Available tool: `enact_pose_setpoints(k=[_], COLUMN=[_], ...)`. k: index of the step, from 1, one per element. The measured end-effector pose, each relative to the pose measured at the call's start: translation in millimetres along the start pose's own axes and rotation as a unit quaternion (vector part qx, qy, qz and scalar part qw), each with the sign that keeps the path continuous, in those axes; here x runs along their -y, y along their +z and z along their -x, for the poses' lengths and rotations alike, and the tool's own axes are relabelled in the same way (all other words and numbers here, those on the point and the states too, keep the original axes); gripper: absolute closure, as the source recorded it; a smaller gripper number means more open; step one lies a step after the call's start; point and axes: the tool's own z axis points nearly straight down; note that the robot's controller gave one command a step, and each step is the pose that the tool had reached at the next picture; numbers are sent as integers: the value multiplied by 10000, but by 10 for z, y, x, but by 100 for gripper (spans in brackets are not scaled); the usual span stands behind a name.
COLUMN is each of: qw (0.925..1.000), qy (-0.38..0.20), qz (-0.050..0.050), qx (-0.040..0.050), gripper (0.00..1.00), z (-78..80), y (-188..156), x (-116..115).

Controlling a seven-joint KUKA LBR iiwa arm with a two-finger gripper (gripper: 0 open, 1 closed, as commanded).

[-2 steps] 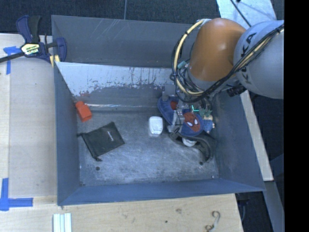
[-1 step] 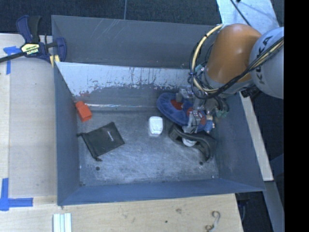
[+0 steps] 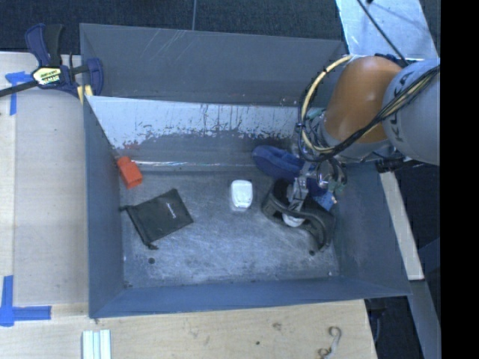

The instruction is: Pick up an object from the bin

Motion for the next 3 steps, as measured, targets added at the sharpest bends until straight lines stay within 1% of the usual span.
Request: enact_pose_setpoints(k=[1,2,3], qw=[10000,10000,9859], qy=[7,17,1673], qz=[7,-7,-16], qx=[-34,-29,-48], gripper=[100,100,100], z=[-15,4,-85], y=[20,-1053,-2046], x=[-4,8,-236])
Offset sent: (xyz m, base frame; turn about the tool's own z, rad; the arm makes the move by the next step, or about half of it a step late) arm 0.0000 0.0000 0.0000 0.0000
